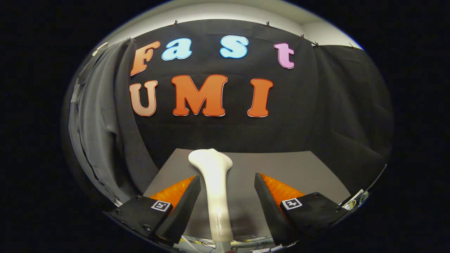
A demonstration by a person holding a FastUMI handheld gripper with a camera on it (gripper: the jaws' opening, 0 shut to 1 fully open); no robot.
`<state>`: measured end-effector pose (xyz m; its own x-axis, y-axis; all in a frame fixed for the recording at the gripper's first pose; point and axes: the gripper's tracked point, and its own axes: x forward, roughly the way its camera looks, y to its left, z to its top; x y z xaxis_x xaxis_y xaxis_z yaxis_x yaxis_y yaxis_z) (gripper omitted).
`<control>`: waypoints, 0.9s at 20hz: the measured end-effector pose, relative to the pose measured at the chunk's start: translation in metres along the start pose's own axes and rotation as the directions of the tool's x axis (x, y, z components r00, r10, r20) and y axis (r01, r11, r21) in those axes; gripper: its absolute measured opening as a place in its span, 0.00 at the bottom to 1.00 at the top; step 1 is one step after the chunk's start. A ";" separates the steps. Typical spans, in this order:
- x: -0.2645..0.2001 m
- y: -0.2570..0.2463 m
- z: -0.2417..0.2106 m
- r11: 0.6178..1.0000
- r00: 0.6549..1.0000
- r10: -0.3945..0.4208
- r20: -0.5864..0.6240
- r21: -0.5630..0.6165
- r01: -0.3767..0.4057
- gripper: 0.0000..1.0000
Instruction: Iron the clothes twice with a garment steamer, once on the left side and once on the right side.
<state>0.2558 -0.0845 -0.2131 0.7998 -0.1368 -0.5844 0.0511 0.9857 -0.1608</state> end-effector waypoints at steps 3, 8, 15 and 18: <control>0.030 0.006 -0.022 0.999 0.993 0.044 -0.112 0.017 -0.042 0.99; 0.062 0.017 -0.055 0.995 0.963 0.102 -0.251 0.046 -0.093 0.98; 0.051 0.033 -0.058 0.983 0.963 0.177 -0.202 0.078 -0.164 0.49; 0.044 0.027 -0.060 0.990 0.975 0.126 -0.184 0.083 -0.112 0.42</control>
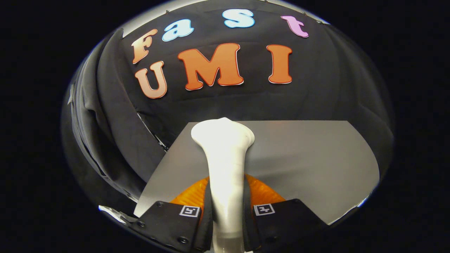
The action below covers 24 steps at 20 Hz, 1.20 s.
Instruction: Iron the clothes twice with a garment steamer, once on the left side and once on the right side.
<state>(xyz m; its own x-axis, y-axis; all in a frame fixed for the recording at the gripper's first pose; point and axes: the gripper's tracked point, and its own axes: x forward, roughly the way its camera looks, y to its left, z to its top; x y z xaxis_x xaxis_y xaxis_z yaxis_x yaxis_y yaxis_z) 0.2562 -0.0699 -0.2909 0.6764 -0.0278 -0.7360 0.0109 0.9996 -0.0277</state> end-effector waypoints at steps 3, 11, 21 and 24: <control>-0.009 -0.011 0.003 0.997 0.995 -0.074 0.062 0.034 0.072 0.42; -0.110 -0.002 0.018 0.939 0.875 -0.343 0.341 0.127 0.319 0.41; -0.221 0.086 0.016 0.946 0.765 -0.315 0.561 0.116 0.304 0.41; -0.238 0.132 0.024 0.961 0.753 -0.253 0.607 0.069 0.267 0.41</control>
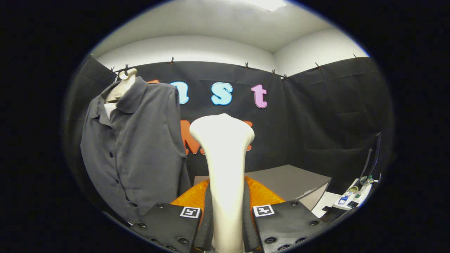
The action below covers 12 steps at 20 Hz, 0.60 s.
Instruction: Iron the clothes twice with a garment steamer, once on the left side and once on the right side.
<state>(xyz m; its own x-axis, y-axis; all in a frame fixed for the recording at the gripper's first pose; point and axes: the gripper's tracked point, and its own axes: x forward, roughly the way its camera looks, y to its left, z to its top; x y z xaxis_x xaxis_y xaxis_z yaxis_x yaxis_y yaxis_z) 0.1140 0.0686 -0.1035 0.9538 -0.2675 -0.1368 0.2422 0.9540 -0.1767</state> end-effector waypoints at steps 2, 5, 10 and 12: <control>-0.007 0.027 0.012 0.999 0.998 0.048 0.028 -0.007 -0.048 0.41; -0.009 0.070 0.017 0.993 0.992 0.117 0.039 0.020 -0.117 0.41; 0.003 0.133 0.014 0.980 0.980 0.196 0.033 0.006 -0.197 0.41; 0.010 0.149 0.014 0.978 0.978 0.207 0.032 0.001 -0.207 0.41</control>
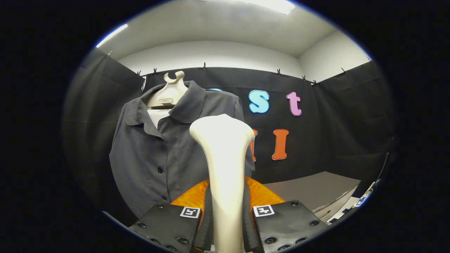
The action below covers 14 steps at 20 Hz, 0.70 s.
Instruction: Iron the clothes twice with a garment steamer, once on the left side and once on the right side.
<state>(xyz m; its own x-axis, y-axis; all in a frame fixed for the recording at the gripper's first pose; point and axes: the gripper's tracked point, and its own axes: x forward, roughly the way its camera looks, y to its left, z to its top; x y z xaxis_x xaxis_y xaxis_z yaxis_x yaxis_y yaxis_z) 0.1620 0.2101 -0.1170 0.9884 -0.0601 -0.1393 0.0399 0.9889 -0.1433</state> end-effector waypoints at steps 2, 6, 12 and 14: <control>0.010 0.013 0.000 1.000 1.000 0.011 0.003 -0.010 -0.011 0.41; 0.022 0.029 -0.002 0.999 1.000 0.025 0.002 -0.042 -0.025 0.41; 0.038 0.035 -0.010 0.995 1.000 -0.002 -0.016 -0.099 0.000 0.41; 0.041 0.038 -0.017 0.995 1.000 0.003 -0.029 -0.099 -0.006 0.41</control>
<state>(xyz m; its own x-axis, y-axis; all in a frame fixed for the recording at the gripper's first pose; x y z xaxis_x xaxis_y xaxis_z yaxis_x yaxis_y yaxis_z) 0.2012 0.2433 -0.1444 0.9839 -0.0612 -0.1677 0.0197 0.9709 -0.2385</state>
